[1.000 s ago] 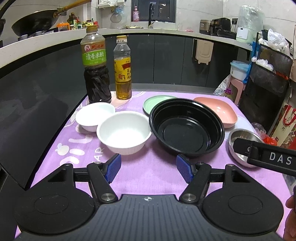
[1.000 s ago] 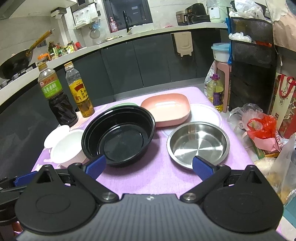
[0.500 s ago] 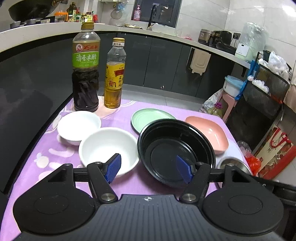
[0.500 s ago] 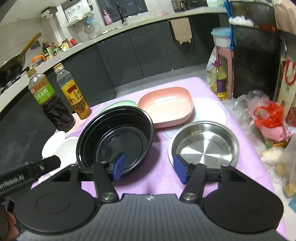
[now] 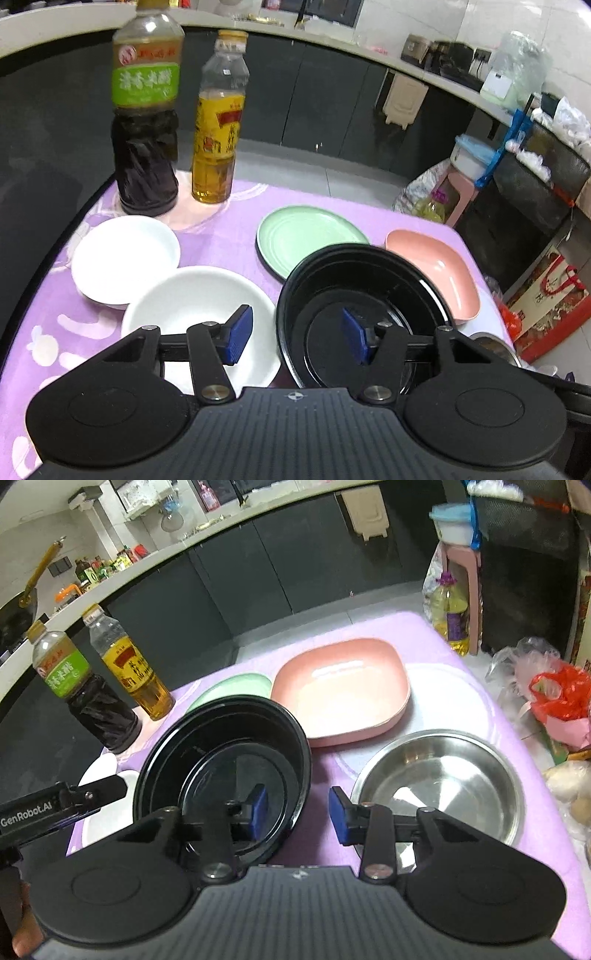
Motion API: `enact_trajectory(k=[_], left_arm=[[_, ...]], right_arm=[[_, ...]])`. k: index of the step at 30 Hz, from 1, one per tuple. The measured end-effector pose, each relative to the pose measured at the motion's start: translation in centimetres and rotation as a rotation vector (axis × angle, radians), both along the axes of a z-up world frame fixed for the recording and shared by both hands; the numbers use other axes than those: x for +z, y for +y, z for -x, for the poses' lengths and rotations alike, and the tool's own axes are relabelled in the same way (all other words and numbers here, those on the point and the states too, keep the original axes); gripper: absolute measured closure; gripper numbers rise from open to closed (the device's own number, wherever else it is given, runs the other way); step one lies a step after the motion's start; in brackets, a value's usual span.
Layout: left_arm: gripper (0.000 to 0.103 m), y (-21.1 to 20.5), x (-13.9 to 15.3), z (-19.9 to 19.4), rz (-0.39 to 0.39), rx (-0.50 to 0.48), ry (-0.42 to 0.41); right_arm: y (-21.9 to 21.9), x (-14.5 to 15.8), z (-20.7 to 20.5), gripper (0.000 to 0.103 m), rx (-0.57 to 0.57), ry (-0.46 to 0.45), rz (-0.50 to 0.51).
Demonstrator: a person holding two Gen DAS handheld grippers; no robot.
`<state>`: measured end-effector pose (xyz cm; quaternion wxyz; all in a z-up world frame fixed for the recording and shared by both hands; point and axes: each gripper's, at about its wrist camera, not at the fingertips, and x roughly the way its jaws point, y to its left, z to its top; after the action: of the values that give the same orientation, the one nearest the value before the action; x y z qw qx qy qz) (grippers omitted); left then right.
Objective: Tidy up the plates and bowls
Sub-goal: 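Close both grippers on the black bowl's rim, then carry the black bowl with both grippers, lower it onto the cloth, open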
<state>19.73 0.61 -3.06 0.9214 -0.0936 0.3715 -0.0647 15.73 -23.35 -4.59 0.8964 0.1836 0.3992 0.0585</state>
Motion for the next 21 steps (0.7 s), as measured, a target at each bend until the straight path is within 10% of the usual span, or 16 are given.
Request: enact_trajectory(k=[4,10,21], left_arm=[[0.056,-0.3,-1.0,-0.6,-0.014,-0.003,0.027],[0.097,-1.0,-1.1,-0.4,-0.081,-0.014,0.006],[0.096,-0.5,2.2,4.4,-0.099,-0.035,-0.104]], right_arm=[[-0.3,-0.4,-0.5,0.064,-0.005,0.017,-0.003],[-0.4,-1.0,-1.0,0.079,0.016,0.036,-0.024],[-0.4,2.2,2.6,0.089,0.010,-0.056,0.005]])
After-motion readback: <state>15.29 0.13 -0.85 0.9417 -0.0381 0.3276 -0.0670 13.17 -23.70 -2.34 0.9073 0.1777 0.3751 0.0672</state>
